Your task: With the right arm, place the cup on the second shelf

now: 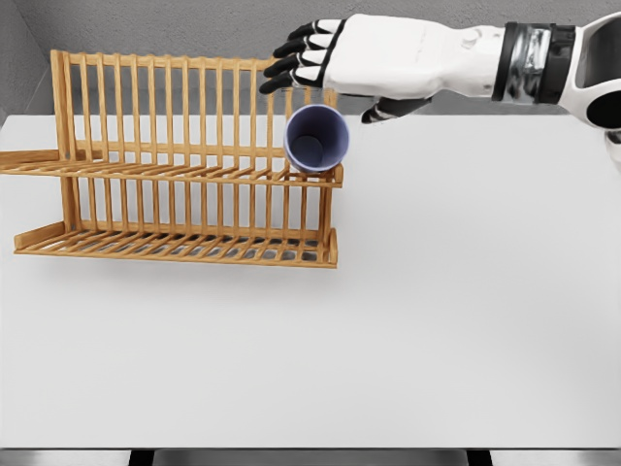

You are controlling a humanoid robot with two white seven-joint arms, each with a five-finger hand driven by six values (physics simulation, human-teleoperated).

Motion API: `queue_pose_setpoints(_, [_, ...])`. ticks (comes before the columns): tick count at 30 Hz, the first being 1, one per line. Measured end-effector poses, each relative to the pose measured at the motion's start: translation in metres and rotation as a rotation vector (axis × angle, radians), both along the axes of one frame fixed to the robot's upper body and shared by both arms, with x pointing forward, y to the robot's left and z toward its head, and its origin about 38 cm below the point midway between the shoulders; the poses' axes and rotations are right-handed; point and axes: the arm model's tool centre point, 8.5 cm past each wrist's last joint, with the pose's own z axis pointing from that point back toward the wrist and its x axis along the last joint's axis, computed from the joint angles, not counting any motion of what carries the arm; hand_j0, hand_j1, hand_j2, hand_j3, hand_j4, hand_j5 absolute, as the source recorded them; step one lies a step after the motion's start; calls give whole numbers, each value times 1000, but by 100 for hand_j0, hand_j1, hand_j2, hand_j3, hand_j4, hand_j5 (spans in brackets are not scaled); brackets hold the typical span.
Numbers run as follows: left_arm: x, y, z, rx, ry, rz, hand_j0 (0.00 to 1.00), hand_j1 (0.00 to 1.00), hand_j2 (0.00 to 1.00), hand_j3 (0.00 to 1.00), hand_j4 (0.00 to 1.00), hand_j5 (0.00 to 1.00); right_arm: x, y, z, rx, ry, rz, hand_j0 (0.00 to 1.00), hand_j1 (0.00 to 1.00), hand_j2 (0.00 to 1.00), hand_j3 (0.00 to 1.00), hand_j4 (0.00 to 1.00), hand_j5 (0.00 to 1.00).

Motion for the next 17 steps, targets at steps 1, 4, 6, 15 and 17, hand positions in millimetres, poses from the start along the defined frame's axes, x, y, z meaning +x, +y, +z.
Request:
queue_pose_setpoints(1, [-1,0,0,0,2,0,100,100,100,100,100,100,1,-8,1,9,-1,-18,100,100,100,100,100,100])
queue_pose_setpoints(4, [0,0,0,0,0,0,100,100,100,100,100,100,8,-97,-73,29,181,-236,100,100,100,100,100,100])
queue_pose_setpoints(6, [-1,0,0,0,2,0,100,100,100,100,100,100,1,-175,-99,72,241,-421,100,100,100,100,100,100])
queue_pose_setpoints(15, [-1,0,0,0,2,0,100,100,100,100,100,100,-22,-225,-93,279,166,-501,100,100,100,100,100,100])
queue_pose_setpoints(17, [-1,0,0,0,1,0,100,100,100,100,100,100,-23,-220,-92,291,160,-487,100,100,100,100,100,100])
